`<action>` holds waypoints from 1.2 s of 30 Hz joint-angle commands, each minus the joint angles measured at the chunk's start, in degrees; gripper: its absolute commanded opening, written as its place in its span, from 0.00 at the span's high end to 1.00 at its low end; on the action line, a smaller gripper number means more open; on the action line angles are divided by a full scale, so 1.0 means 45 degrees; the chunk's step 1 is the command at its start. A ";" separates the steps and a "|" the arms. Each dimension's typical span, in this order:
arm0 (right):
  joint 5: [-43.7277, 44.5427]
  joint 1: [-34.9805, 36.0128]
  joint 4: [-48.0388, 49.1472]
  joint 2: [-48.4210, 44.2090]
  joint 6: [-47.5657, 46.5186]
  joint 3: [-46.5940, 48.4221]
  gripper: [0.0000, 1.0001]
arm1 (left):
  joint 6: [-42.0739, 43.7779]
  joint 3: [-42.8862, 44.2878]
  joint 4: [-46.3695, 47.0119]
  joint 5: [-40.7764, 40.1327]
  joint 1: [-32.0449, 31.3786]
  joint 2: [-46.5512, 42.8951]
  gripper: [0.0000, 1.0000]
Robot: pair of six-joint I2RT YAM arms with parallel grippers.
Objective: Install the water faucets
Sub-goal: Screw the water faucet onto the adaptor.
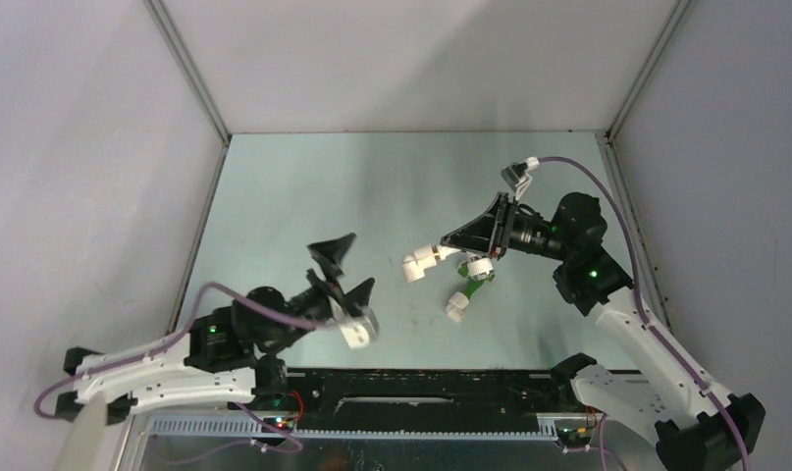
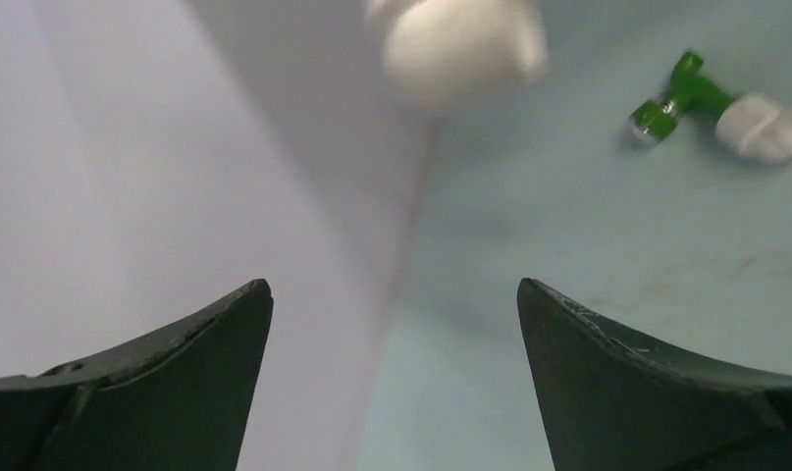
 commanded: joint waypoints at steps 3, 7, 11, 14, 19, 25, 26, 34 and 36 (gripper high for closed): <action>0.0689 -0.0132 0.0250 -0.1546 -0.3510 0.0246 1.00 | -1.1822 0.2165 -0.1932 0.4000 0.4097 -0.0044 0.00; 0.1108 -0.0133 0.0317 -0.2256 -0.4912 0.0246 1.00 | -1.5576 0.4249 -0.2710 0.8005 0.6243 0.2176 0.00; 0.1178 -0.0134 0.0750 -0.2534 -0.5138 0.0246 1.00 | -1.8964 0.4091 0.0041 1.1813 0.7524 0.2948 0.00; 0.1095 -0.0131 0.1012 -0.2517 -0.4873 0.0246 1.00 | -2.1816 0.2797 0.4196 1.3971 0.8338 0.2876 0.00; 0.1073 -0.0131 0.1594 -0.2405 -0.4218 0.0246 1.00 | -2.4482 0.2215 0.7700 1.5845 0.8524 0.3782 0.02; 0.1085 -0.0136 0.2134 -0.2256 -0.3679 0.0246 1.00 | -2.5399 0.2223 0.8497 1.6626 0.8464 0.4784 0.09; 0.1112 -0.0132 0.2194 -0.2235 -0.3615 0.0246 1.00 | -2.5417 0.2287 0.8410 1.6717 0.8448 0.4951 0.11; 0.1287 -0.0117 0.2276 -0.2168 -0.3308 0.0246 1.00 | -2.4168 0.2739 0.7024 1.6448 0.8026 0.5663 0.36; 0.1374 -0.0112 0.2193 -0.2163 -0.3268 0.0246 1.00 | -2.4019 0.2853 0.6906 1.6401 0.7994 0.5744 0.57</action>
